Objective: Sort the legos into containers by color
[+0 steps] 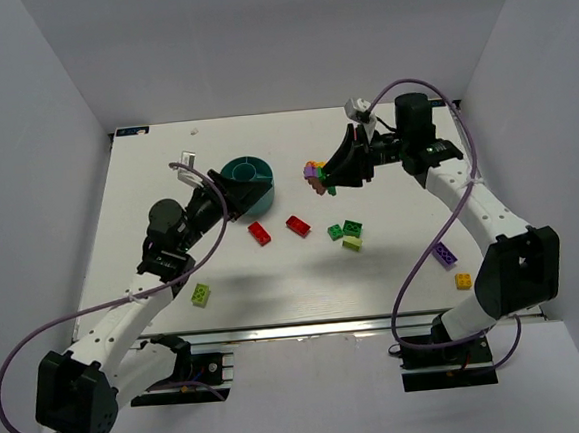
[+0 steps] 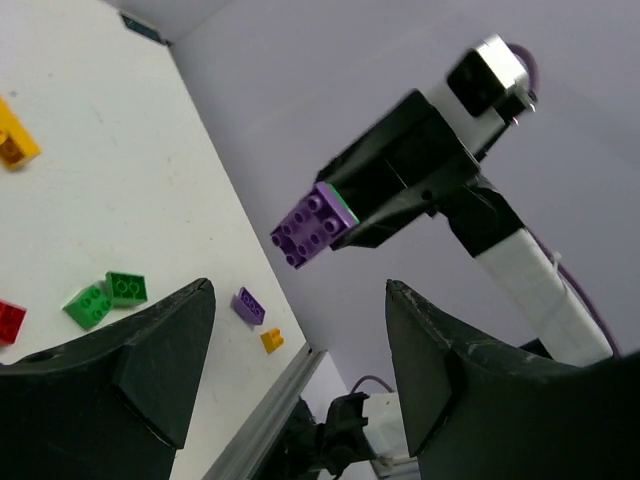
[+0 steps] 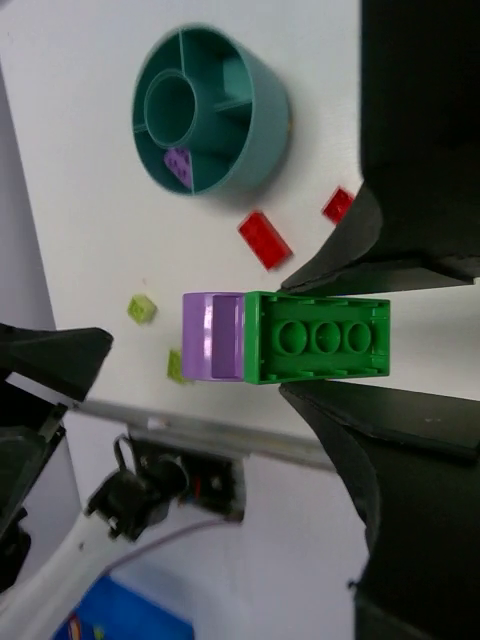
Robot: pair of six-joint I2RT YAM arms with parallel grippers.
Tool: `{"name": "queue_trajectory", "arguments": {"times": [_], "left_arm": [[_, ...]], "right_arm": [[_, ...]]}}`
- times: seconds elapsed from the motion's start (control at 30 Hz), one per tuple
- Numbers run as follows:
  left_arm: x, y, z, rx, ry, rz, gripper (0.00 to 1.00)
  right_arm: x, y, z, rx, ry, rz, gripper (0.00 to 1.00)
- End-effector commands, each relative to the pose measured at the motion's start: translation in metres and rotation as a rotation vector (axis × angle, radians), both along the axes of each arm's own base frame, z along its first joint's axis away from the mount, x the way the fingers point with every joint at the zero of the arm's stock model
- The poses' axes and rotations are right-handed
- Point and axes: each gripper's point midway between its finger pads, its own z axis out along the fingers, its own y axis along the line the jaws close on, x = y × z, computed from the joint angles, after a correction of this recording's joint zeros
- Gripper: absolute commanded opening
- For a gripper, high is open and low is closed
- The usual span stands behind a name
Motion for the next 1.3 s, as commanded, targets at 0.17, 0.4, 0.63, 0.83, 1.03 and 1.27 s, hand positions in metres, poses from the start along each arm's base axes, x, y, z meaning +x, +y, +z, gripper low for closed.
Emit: {"name": "queue_trajectory", "arguments": {"times": [0.17,0.4,0.63,0.83,1.03,1.27], "left_arm": [[-0.019,-0.022,0.044,0.095,-0.388,-0.018,0.78],[-0.01,-0.038,0.033,0.146,-0.389,-0.049,0.77],[-0.013,-0.045,0.044,0.102,-0.431,-0.087,0.77],[-0.021,-0.05,0.053,0.053,-0.459,-0.13,0.77],[-0.026,-0.052,0.056,0.001,-0.461,-0.158,0.76],[-0.027,-0.058,0.051,-0.023,-0.44,-0.183,0.74]], "right_arm": [[-0.032,0.011,0.065,0.17,0.376,0.111,0.0],[-0.036,0.018,0.07,0.183,0.431,0.118,0.0],[-0.041,0.023,0.067,0.18,0.453,0.128,0.0],[-0.039,0.028,0.062,0.176,0.456,0.131,0.0],[-0.036,0.033,0.058,0.172,0.461,0.136,0.0],[-0.037,0.039,0.057,0.171,0.456,0.147,0.0]]}}
